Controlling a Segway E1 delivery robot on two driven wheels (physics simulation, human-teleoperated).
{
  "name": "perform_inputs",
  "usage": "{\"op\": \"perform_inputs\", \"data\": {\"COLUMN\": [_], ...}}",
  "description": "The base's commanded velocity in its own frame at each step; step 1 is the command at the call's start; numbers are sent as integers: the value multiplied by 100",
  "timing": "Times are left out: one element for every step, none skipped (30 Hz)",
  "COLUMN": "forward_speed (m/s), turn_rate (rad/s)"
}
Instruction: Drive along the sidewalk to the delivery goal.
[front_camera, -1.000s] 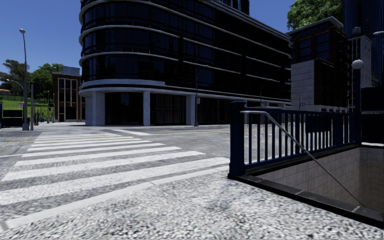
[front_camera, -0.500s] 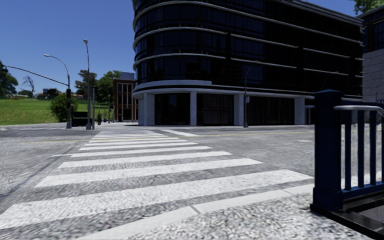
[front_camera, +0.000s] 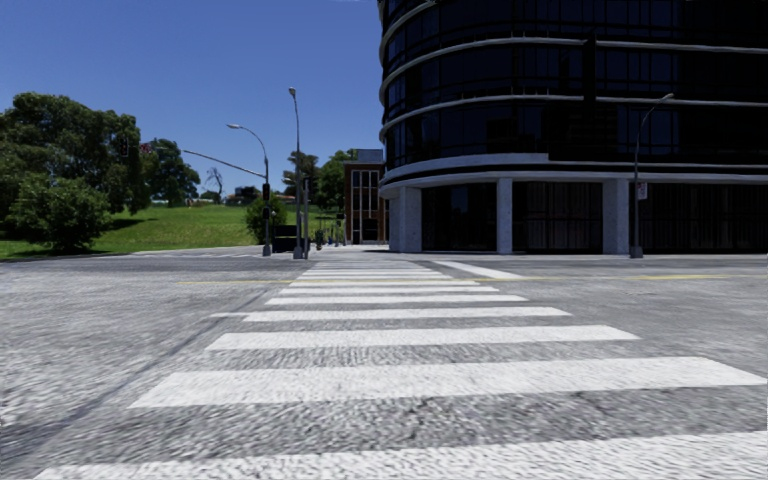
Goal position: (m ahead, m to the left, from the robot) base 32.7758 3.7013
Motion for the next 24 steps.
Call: {"op": "perform_inputs", "data": {"forward_speed": [200,200,200,200,200,200,200,200,200,200,200,200,200,200,200,200,200,200,200,200,200,200,200,200], "turn_rate": [63,21,18,18,0,0,0,0,0,0,0,0,0,0,0,0,0,0,0,0,0,0,0,0]}}
